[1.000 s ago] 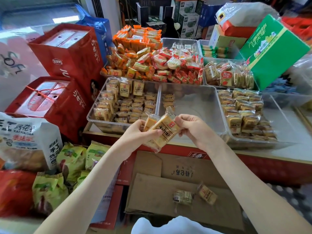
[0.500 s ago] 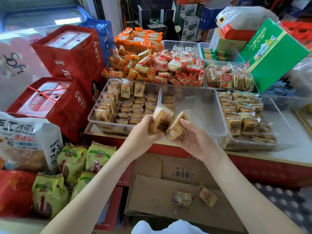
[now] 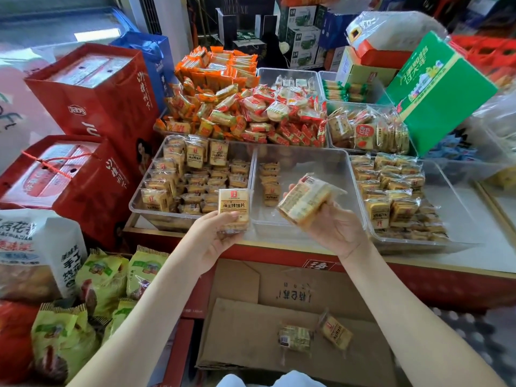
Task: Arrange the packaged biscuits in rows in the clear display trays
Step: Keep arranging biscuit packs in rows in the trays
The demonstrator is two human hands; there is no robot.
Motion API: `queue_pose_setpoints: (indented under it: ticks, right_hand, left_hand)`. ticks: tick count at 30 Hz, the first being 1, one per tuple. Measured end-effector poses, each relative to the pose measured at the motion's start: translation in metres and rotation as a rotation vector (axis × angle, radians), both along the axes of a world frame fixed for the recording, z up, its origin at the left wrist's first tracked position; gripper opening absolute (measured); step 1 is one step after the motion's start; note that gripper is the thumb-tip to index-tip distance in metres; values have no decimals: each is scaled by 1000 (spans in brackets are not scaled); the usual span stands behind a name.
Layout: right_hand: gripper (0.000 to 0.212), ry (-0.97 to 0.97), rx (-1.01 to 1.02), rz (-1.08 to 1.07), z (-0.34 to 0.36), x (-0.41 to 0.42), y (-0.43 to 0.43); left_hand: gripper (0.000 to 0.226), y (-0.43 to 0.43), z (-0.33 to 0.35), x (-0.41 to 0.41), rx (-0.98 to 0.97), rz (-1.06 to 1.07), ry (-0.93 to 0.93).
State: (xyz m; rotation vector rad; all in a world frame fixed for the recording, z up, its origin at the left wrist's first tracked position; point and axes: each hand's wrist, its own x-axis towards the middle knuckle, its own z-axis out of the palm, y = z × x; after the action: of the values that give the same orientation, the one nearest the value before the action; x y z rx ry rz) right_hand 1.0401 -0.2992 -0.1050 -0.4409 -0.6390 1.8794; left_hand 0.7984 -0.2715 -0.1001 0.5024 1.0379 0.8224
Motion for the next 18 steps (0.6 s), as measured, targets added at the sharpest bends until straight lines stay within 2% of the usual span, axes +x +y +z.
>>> queue_pose_setpoints:
  ticks: [2, 4, 6, 8, 11, 12, 14, 17, 18]
  right_hand:
    - [43, -241, -105, -115, -2, 6, 17]
    - [41, -493, -256, -336, -12, 8, 42]
    - [48, -672, -357, -469, -30, 11, 69]
    - [60, -889, -403, -475, -56, 14, 98]
    - [73, -1403, -415, -398, -95, 14, 142]
    - [76, -1488, -420, -372, -107, 11, 155]
    - [85, -1476, -472, -323, -127, 3, 176]
    - [112, -1406, -536, -273, -153, -12, 194]
    - [115, -1409, -549, -255, -158, -16, 197]
  left_hand:
    - [14, 9, -4, 2, 0, 27, -8]
    - [16, 21, -8, 4, -7, 75, -4]
    - [23, 35, -15, 4, 6, 106, 26]
    - [32, 51, -24, 4, 31, 124, 72]
    - [34, 71, -41, 1, 79, 109, 96]
    - [34, 76, -46, 0, 90, 90, 99]
    - [38, 83, -55, -2, 96, 45, 108]
    - [43, 82, -67, -8, 83, -8, 116]
    - [43, 80, -69, -11, 83, -30, 127]
